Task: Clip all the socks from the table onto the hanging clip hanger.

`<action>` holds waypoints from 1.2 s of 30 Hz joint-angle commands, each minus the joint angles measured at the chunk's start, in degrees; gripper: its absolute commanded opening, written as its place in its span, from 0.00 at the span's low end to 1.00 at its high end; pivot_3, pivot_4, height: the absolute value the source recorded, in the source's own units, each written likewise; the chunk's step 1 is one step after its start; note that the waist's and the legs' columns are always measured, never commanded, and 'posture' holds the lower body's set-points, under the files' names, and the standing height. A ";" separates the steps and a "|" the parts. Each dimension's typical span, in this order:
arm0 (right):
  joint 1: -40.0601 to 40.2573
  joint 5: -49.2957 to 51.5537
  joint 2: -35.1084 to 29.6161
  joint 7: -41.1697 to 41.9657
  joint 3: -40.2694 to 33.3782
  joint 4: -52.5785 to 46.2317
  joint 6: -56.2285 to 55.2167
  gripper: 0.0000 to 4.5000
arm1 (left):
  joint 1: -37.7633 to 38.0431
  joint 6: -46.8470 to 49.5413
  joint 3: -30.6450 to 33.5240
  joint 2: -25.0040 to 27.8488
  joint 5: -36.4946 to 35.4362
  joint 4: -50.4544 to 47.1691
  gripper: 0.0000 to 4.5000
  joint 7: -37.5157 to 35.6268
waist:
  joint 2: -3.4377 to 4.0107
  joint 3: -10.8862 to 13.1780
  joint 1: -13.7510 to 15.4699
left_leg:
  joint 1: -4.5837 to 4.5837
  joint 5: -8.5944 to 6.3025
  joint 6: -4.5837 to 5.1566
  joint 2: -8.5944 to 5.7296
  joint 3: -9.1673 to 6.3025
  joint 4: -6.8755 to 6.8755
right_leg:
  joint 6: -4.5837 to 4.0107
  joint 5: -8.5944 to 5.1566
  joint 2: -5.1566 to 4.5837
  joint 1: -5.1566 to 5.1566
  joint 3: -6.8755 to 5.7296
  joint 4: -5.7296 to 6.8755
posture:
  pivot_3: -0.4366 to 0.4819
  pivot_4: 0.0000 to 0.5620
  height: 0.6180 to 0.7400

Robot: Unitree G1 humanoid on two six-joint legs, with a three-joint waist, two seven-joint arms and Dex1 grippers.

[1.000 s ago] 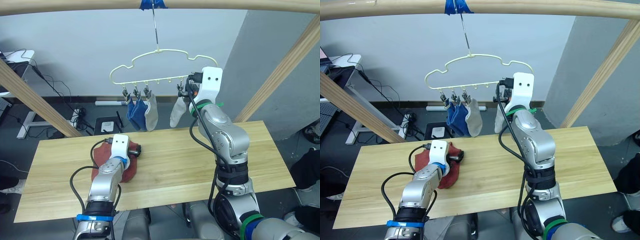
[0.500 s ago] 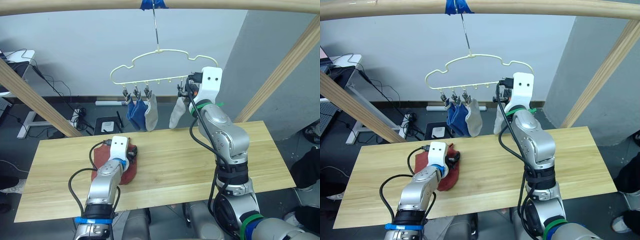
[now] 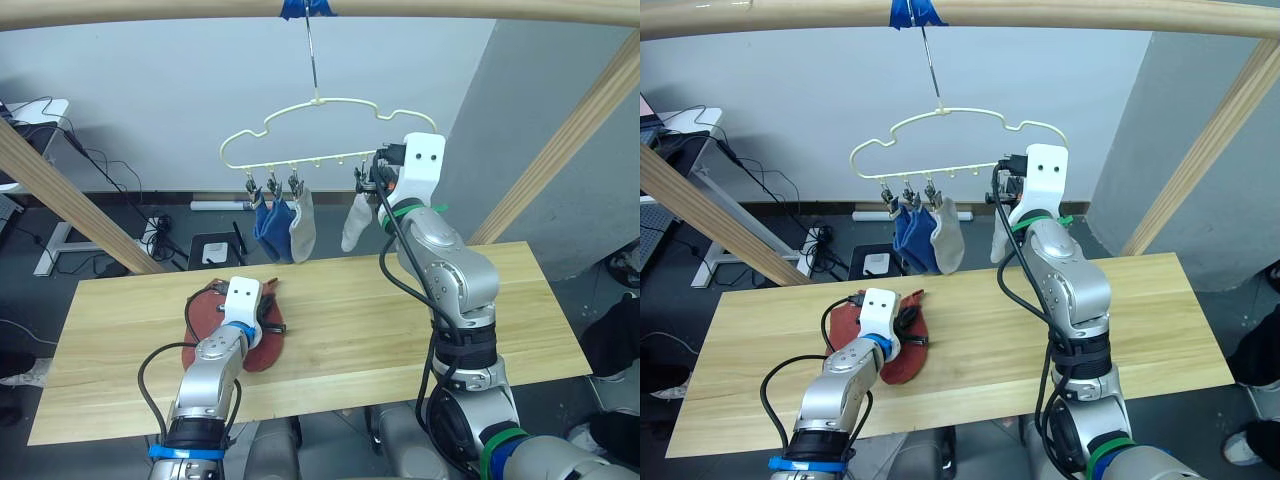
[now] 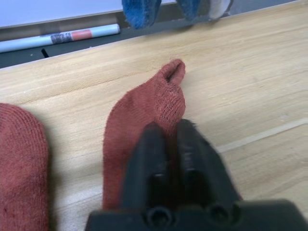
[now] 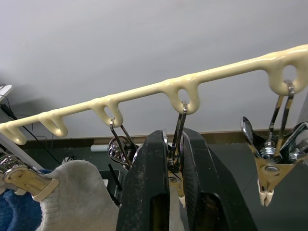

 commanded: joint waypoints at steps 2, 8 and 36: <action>-2.00 0.22 1.54 0.00 -0.09 -2.00 -1.43 0.01 | 0.86 -2.32 -1.28 -1.03 -1.92 -3.61 0.00 -2.66 | 0.00 0.00 0.02 | -0.01 0.00 0.00 0.00 0.00 -0.01 | 0.00 0.00 -0.01 0.00 0.00 -0.01 | 0.24 0.46 1.00; -2.05 0.18 1.35 -0.04 -0.26 -2.36 -1.25 0.01 | 0.80 -3.78 -4.24 -4.76 -8.39 -10.09 0.00 -9.76 | 0.00 0.00 0.02 | -0.03 0.00 0.00 0.00 0.00 -0.01 | 0.00 0.00 -0.01 -0.01 -0.01 -0.02 | 0.23 0.45 1.00; -2.48 -1.06 0.03 0.28 0.52 -3.72 -0.55 0.01 | -19.96 -20.67 -9.61 -21.49 -7.02 6.34 0.00 -2.81 | 0.00 0.00 -0.61 | -0.10 0.00 0.01 -0.04 0.02 -0.10 | 0.16 -0.09 0.03 -0.01 0.01 -0.22 | 0.19 0.44 1.00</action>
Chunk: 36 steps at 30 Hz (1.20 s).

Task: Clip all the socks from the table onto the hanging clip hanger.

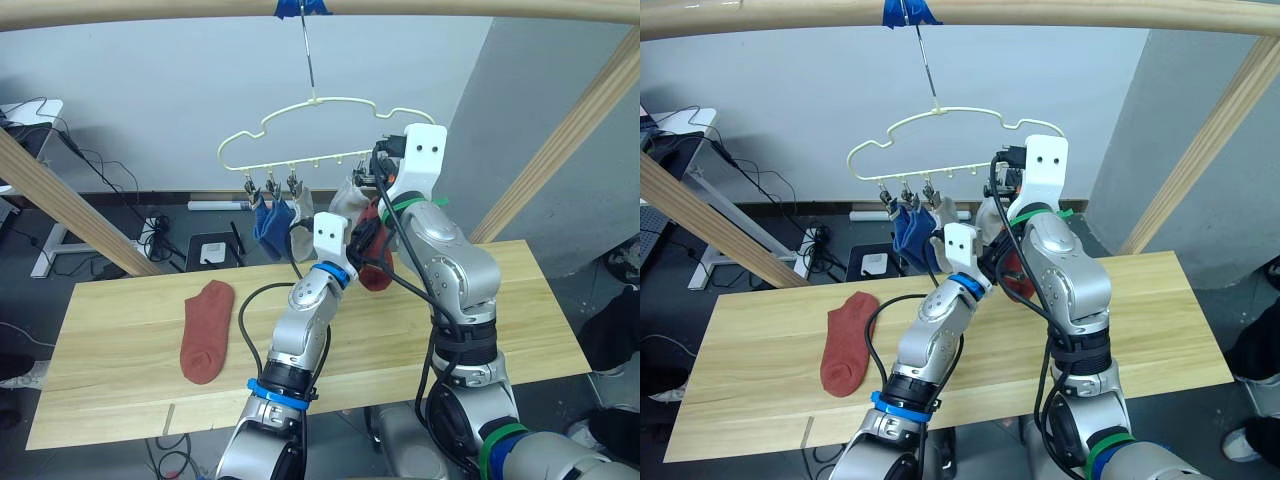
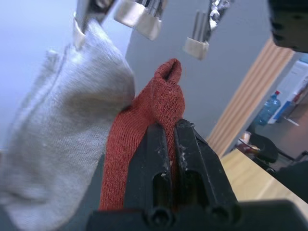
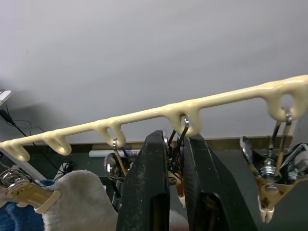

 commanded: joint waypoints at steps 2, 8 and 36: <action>-0.94 -0.69 0.09 0.19 0.60 -3.53 -0.75 0.01 | -1.05 -2.07 0.07 -1.52 0.17 -0.72 0.00 0.98 | 0.00 0.00 -0.07 | 0.00 0.00 0.00 0.00 0.00 0.00 | 0.00 0.00 0.00 0.00 0.00 0.00 | 0.19 0.44 1.00; -0.82 -1.43 -0.10 0.25 0.75 -3.34 -0.83 0.01 | -1.09 -2.30 0.18 -1.69 -0.17 -1.30 0.00 1.73 | 0.00 0.00 -0.20 | 0.00 0.00 0.00 0.00 0.00 0.01 | 0.00 0.00 0.00 0.00 0.00 0.01 | 0.19 0.44 1.00; -0.28 -2.89 -0.03 0.38 1.00 -3.00 -0.01 0.01 | -1.86 -2.99 0.46 -3.02 -0.76 -1.50 0.00 3.86 | 0.00 0.00 -0.28 | 0.00 0.00 0.00 -0.01 0.00 0.00 | 0.01 0.00 0.00 0.00 0.00 0.00 | 0.19 0.42 1.00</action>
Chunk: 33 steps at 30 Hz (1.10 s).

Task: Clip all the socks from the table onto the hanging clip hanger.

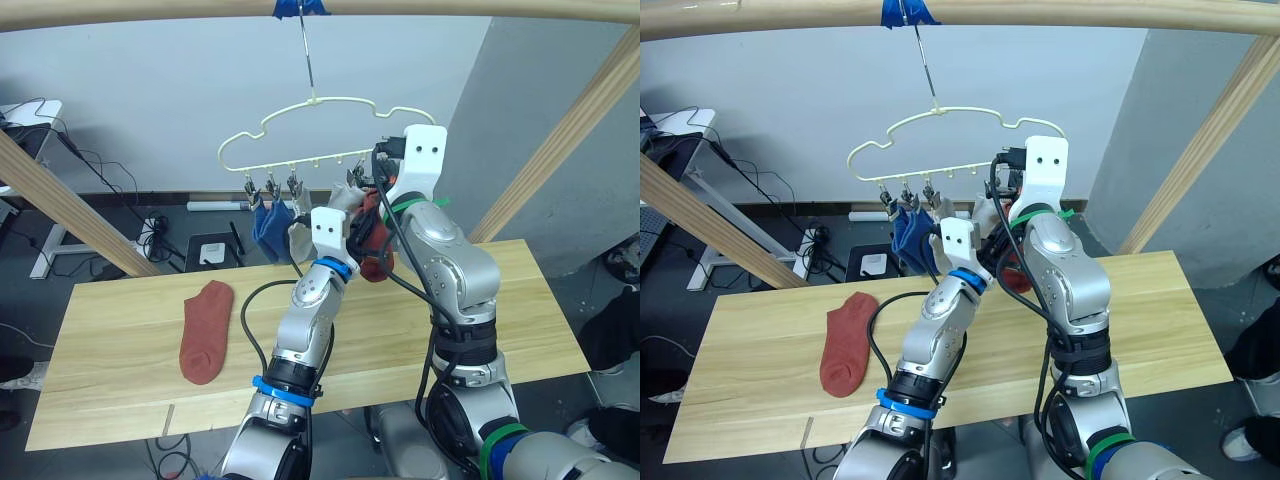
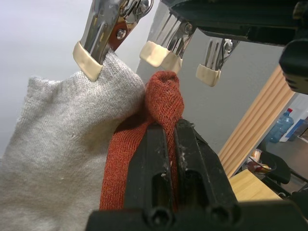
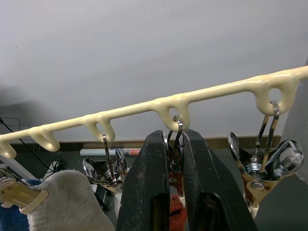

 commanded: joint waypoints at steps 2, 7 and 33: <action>-0.34 -0.57 0.10 0.36 0.70 -3.03 -0.70 0.01 | -0.44 -0.33 -0.06 -1.46 -0.44 -1.94 0.00 0.37 | 0.00 0.00 -0.02 | 0.00 0.00 0.00 0.00 0.00 0.00 | 0.00 0.00 0.00 0.00 0.00 0.00 | 0.19 0.42 1.00; -0.57 -0.49 0.16 0.45 0.51 -3.05 -0.74 0.01 | -0.84 1.38 0.03 -1.68 -0.67 -1.09 0.00 1.30 | 0.00 0.00 -0.05 | 0.00 0.00 0.00 0.00 0.00 0.00 | 0.00 0.00 0.00 0.00 0.00 0.00 | 0.19 0.42 1.00; -0.77 -0.44 0.21 0.99 0.41 -2.60 -0.46 0.01 | -5.23 2.90 -0.44 -3.54 -4.47 -3.21 0.00 1.93 | 0.00 0.00 -0.34 | 0.00 0.00 0.00 0.00 0.00 0.00 | 0.00 0.00 0.00 0.00 0.00 0.01 | 0.19 0.42 1.00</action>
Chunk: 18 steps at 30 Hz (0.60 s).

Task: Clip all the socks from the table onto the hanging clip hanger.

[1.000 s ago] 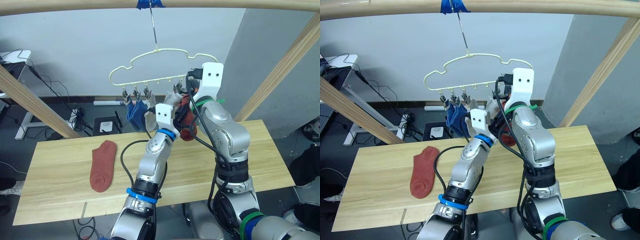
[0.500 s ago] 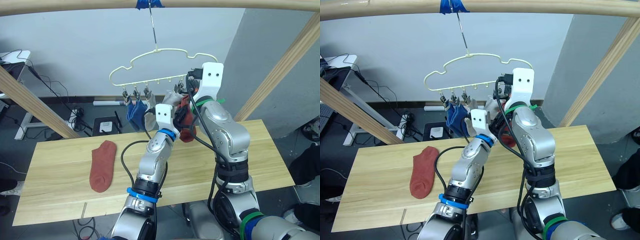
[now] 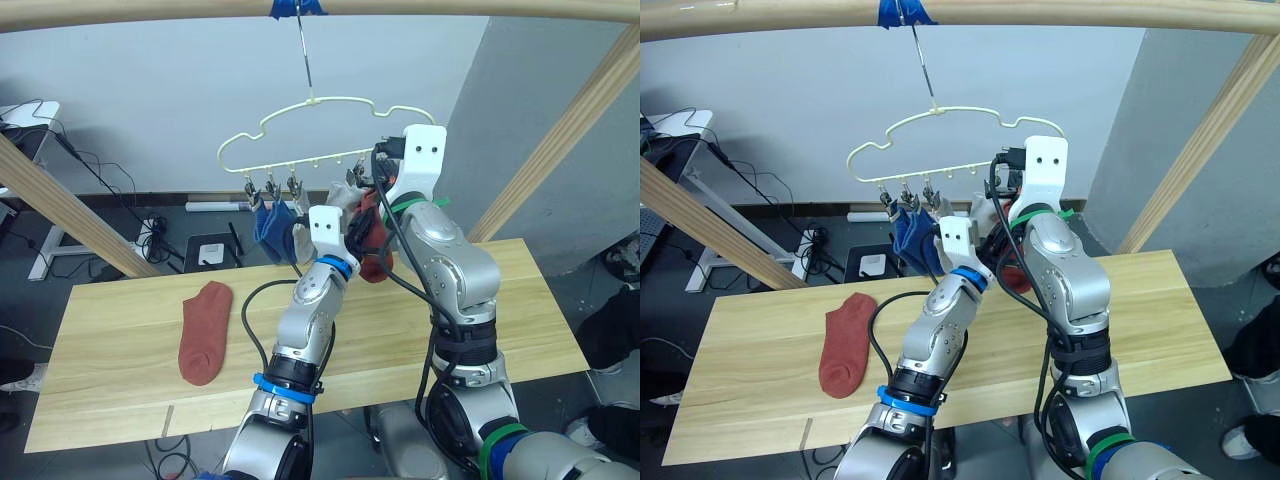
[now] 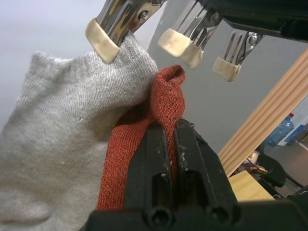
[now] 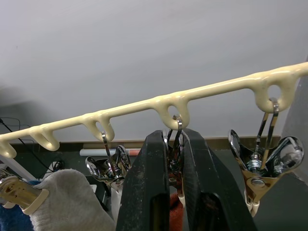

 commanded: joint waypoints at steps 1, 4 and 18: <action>-0.77 -0.35 0.18 0.19 0.45 -2.58 -0.44 0.01 | -4.31 -0.47 -0.92 -3.24 -0.96 -3.26 0.00 -0.96 | 0.00 0.00 -0.02 | 0.00 0.00 0.00 0.00 0.00 0.00 | 0.00 0.00 0.00 0.00 0.00 0.00 | 0.19 0.42 1.00; -0.72 -0.42 0.20 0.29 0.49 -2.56 -0.45 0.01 | -4.65 -0.65 -0.96 -3.24 -1.04 -3.34 0.00 -1.02 | 0.00 0.00 -0.04 | 0.00 0.00 0.00 0.00 0.00 0.00 | 0.00 0.00 0.00 0.00 0.00 0.00 | 0.19 0.42 1.00; -0.52 -0.64 0.38 0.70 0.58 -2.38 -0.35 0.01 | -5.44 -1.95 -1.73 -2.91 -0.46 -3.92 0.00 -2.12 | 0.00 0.00 -0.06 | 0.00 0.00 0.00 0.00 0.00 0.00 | 0.00 0.00 0.00 0.00 0.00 0.00 | 0.19 0.42 1.00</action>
